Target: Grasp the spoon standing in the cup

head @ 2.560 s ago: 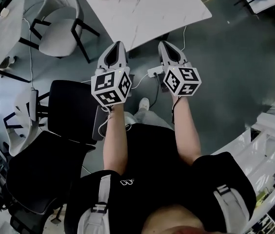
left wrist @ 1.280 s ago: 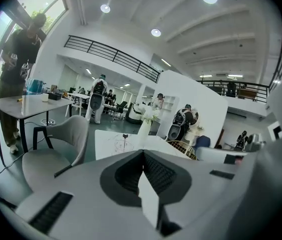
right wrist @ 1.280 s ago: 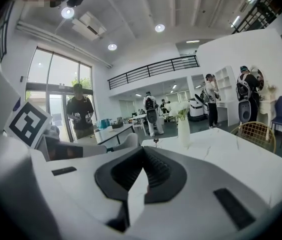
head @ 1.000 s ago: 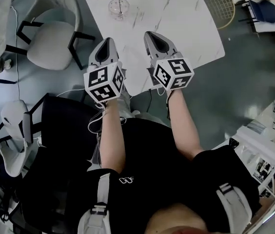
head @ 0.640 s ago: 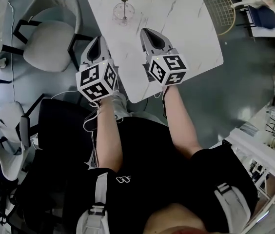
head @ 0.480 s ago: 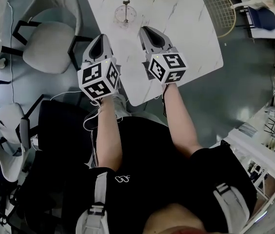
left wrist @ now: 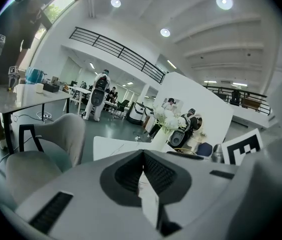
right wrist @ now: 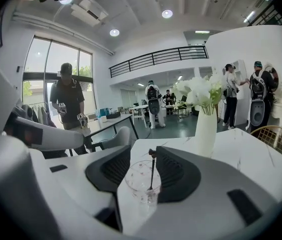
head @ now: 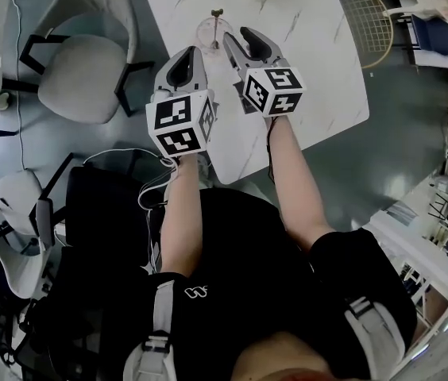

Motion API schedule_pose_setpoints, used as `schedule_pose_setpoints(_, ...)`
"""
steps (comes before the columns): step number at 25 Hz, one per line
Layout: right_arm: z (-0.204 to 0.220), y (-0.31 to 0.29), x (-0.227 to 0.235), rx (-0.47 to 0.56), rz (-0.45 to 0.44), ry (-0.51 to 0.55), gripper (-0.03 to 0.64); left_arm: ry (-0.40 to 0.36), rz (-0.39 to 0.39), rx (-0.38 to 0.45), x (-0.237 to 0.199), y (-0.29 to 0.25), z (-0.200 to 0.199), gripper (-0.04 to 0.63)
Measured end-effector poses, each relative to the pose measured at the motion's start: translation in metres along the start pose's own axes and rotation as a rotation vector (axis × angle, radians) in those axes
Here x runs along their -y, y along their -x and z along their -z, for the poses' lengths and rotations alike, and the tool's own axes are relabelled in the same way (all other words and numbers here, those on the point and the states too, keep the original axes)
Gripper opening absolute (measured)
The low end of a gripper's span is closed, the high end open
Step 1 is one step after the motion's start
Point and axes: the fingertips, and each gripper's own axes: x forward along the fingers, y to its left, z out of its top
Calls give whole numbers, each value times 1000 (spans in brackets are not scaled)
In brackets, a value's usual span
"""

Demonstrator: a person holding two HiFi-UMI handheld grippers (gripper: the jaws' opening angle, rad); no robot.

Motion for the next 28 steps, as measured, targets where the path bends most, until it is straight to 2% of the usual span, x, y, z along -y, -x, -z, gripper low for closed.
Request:
schedule_pose_setpoints(7,3,-44,11,-65,16,-20,198,36,-43,-19,-35,-10,3,14)
schedule_pose_setpoints(10,6,-61,18,-117,60,17,221,57,-53,-25,-43,-14,4,14)
schedule_pose_setpoints(13,16,-76,25,-163,100,-7,229,70,-51,-32,-46,-18,6,14)
schedule_pose_setpoints(18,26,-94,25,-216,91,-2,230,105,-66,-37,-58,-20,12,14)
schedule_pose_setpoints(21,31,-103,24,-245,77,13,210,129,-76,-27,-65,-22,11,14)
schedule_pose_setpoints(25,37,-108,25,-277,100,46,147,140,-80,-16,-71,-22,8,14)
schedule_pose_setpoints(28,38,-107,26,-286,111,61,133,150,-86,-13,-75,-22,6,14)
